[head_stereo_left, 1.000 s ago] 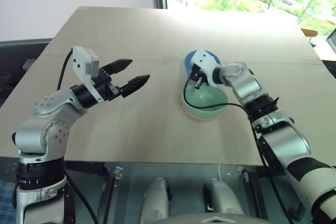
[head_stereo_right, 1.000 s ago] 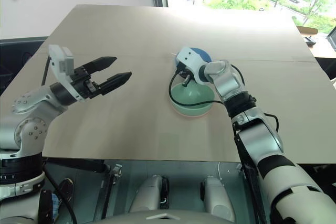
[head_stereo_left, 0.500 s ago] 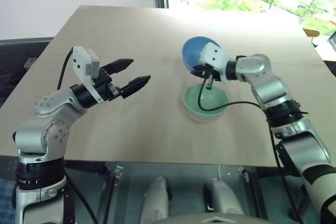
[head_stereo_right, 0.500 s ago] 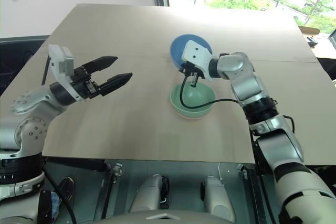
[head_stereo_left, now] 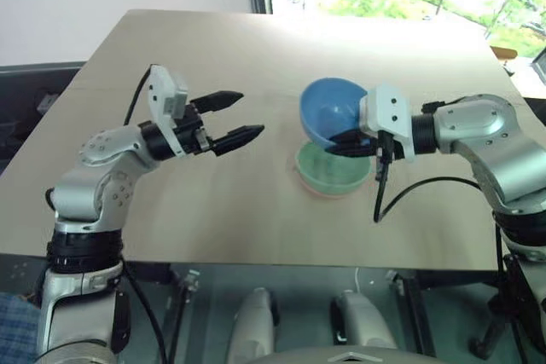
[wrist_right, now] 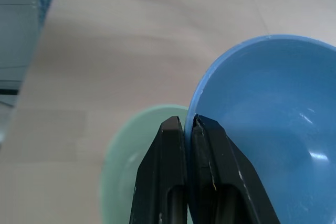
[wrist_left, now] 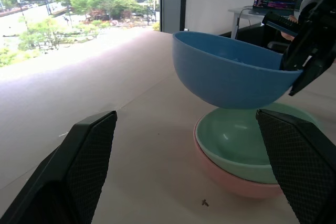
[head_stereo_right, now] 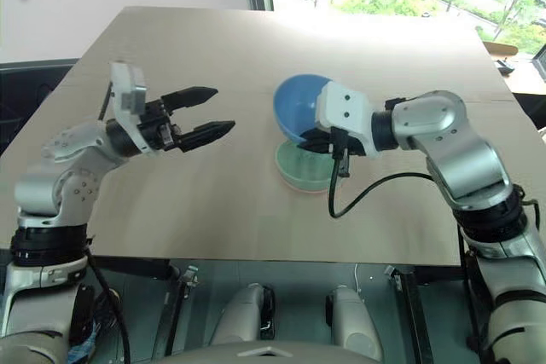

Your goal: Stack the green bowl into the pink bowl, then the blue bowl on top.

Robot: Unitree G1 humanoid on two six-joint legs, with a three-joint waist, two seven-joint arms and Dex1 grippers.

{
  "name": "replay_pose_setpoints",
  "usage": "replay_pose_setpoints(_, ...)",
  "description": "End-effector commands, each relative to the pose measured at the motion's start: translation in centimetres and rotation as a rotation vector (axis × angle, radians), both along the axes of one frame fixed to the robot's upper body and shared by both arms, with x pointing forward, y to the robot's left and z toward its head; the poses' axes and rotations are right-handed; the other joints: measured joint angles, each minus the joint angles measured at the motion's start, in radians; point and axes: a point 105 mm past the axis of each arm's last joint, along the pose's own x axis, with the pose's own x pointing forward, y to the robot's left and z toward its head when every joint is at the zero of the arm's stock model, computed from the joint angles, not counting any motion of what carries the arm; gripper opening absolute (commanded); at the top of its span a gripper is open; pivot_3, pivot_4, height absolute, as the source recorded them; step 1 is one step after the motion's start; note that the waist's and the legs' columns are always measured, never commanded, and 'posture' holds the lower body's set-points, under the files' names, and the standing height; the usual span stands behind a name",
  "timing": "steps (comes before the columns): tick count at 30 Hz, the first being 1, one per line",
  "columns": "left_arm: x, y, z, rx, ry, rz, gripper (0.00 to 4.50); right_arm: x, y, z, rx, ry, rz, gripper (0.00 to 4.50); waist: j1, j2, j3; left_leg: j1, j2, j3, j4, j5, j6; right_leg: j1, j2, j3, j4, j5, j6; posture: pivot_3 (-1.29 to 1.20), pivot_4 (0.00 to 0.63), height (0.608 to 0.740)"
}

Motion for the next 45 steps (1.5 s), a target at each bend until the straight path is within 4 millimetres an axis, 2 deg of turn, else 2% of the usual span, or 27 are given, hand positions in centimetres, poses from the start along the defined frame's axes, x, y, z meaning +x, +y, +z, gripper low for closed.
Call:
replay_pose_setpoints(1,0.2,-0.7,0.8,0.019,-0.044,-0.058,4.50,-1.8,0.2,0.5,-0.011,-0.002,0.049,0.39,0.001,0.000,0.000,0.000,0.000,0.000,0.000,0.000,0.000,0.000,0.000,0.000,0.000,0.000,0.000,0.00,0.150,0.740)
replay_pose_setpoints(4,0.5,-1.1,0.8,0.027,-0.046,-0.086,4.50,-2.3,0.2,0.5,-0.020,0.004,0.050,1.30,0.002,0.000,0.000,0.000,0.000,0.000,0.000,0.000,0.000,0.000,0.000,0.000,0.000,0.000,0.000,0.00,0.150,0.740)
replay_pose_setpoints(7,0.7,-1.4,0.9,0.026,-0.048,-0.102,4.50,-2.2,0.0,0.6,-0.006,0.001,0.014,2.56,0.002,0.000,0.000,0.000,0.000,0.000,0.000,0.000,0.000,0.000,0.000,0.000,0.000,0.000,0.000,0.00,0.150,0.740)
replay_pose_setpoints(9,0.6,-1.5,0.8,0.028,-0.042,-0.110,4.50,-2.4,-0.3,0.6,-0.010,0.020,-0.001,3.24,0.002,-0.001,0.000,0.000,0.000,0.000,0.000,0.000,0.000,0.000,0.000,0.000,0.000,0.000,0.000,0.00,0.150,0.740)
replay_pose_setpoints(13,0.1,-1.7,0.4,0.030,-0.020,-0.126,4.50,-2.5,-1.8,1.5,0.064,0.084,-0.069,3.24,0.002,-0.001,0.000,-0.001,0.000,0.000,0.000,0.000,0.000,0.000,0.000,0.000,0.000,0.000,0.000,0.00,0.150,0.740)
replay_pose_setpoints(18,-0.1,-0.9,-0.4,0.003,0.017,-0.049,4.50,-2.0,-6.2,1.9,0.212,0.119,-0.239,3.24,0.005,-0.001,0.001,-0.001,0.000,-0.001,0.000,0.000,0.000,0.001,-0.001,0.000,-0.001,0.000,0.000,0.00,0.150,0.740)
replay_pose_setpoints(20,-0.1,-0.3,-0.9,0.004,0.021,0.012,4.50,-1.7,-8.5,1.2,0.274,0.123,-0.337,3.24,0.006,-0.002,0.001,-0.001,0.000,-0.001,0.000,0.000,0.000,0.001,-0.001,0.000,-0.001,0.000,0.000,0.00,0.150,0.740)
replay_pose_setpoints(22,-0.1,0.6,-2.1,0.021,0.057,0.098,4.50,-2.5,-11.3,-0.5,0.343,0.163,-0.394,3.24,0.005,-0.002,0.001,-0.001,0.000,-0.001,0.001,0.000,0.000,0.001,-0.001,0.000,-0.001,0.000,0.000,0.00,0.150,0.740)
replay_pose_setpoints(25,-0.2,2.2,-4.2,0.065,0.075,0.221,4.50,-3.9,-14.5,-2.7,0.392,0.181,-0.444,3.24,0.008,-0.003,0.000,0.002,0.000,-0.003,0.000,0.000,0.000,0.005,0.000,-0.002,-0.003,0.000,0.001,0.00,0.150,0.740)
replay_pose_setpoints(28,-1.1,3.2,-5.6,0.090,0.097,0.258,4.50,-5.0,-16.9,-4.1,0.423,0.191,-0.493,3.24,0.002,-0.002,0.001,0.002,-0.001,-0.002,0.000,0.000,0.000,0.005,-0.001,-0.001,-0.003,0.000,0.001,0.00,0.150,0.740)
replay_pose_setpoints(31,-1.9,3.8,-6.3,0.046,0.104,0.291,4.50,-5.3,-20.1,-5.8,0.439,0.190,-0.593,3.24,-0.001,-0.003,0.001,0.004,0.000,-0.002,0.001,0.000,0.000,0.006,0.000,-0.001,-0.001,0.000,0.001,0.00,0.150,0.740)
replay_pose_setpoints(36,-2.8,4.0,-7.2,0.053,0.115,0.297,4.50,-6.2,-21.3,-7.5,0.405,0.185,-0.590,3.24,0.000,-0.002,0.001,0.008,0.000,-0.002,0.002,0.000,0.000,0.010,-0.001,-0.001,-0.002,0.000,0.000,0.00,0.150,0.740)
replay_pose_setpoints(45,-3.5,4.5,-6.9,0.047,0.087,0.304,4.50,-6.2,-22.2,-7.7,0.401,0.119,-0.562,3.24,0.001,-0.003,0.001,0.008,0.000,-0.002,0.001,0.000,0.000,0.010,-0.001,-0.001,-0.002,-0.001,0.000,0.00,0.150,0.740)
